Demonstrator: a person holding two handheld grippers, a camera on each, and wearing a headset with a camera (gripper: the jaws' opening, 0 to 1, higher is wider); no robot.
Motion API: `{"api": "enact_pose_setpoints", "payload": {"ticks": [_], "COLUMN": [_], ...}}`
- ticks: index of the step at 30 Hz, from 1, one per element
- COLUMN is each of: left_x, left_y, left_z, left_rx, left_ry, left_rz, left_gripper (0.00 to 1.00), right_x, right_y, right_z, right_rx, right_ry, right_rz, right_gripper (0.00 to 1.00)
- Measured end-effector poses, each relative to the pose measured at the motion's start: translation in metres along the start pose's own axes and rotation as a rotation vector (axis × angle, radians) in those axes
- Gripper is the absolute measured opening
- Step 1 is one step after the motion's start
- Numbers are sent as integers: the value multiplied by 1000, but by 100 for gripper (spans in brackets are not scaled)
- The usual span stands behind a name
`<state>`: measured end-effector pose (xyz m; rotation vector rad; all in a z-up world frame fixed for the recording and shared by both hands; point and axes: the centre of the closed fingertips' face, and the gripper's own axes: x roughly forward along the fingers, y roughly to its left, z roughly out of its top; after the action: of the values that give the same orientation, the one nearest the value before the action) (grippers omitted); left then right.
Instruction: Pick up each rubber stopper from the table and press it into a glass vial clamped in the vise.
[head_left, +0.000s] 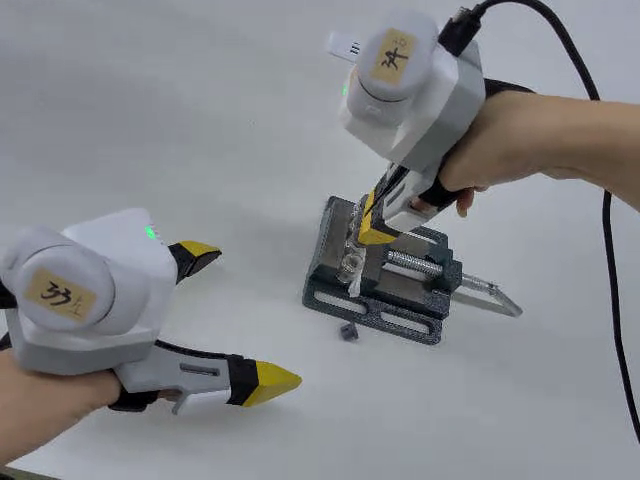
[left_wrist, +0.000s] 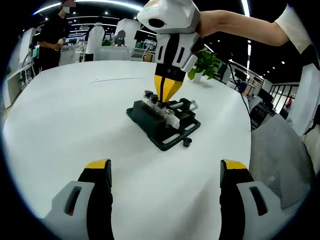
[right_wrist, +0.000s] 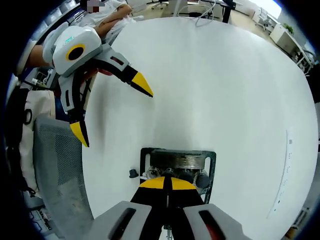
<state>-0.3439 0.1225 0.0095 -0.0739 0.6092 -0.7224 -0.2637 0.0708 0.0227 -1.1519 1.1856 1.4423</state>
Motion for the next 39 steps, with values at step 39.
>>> {"api": "enact_pose_setpoints", "payload": {"ticks": [39], "left_x": [-4], "left_y": [-35], "left_z": [37], "left_rx": [105], "left_ry": [-19], "left_rz": [-26], "left_gripper": [88], "right_x": [-3], "right_y": [3], "right_z": [-5], "right_rx": [-32], "right_ry": [-80], "right_rz": [-50], "right_gripper": [0]}}
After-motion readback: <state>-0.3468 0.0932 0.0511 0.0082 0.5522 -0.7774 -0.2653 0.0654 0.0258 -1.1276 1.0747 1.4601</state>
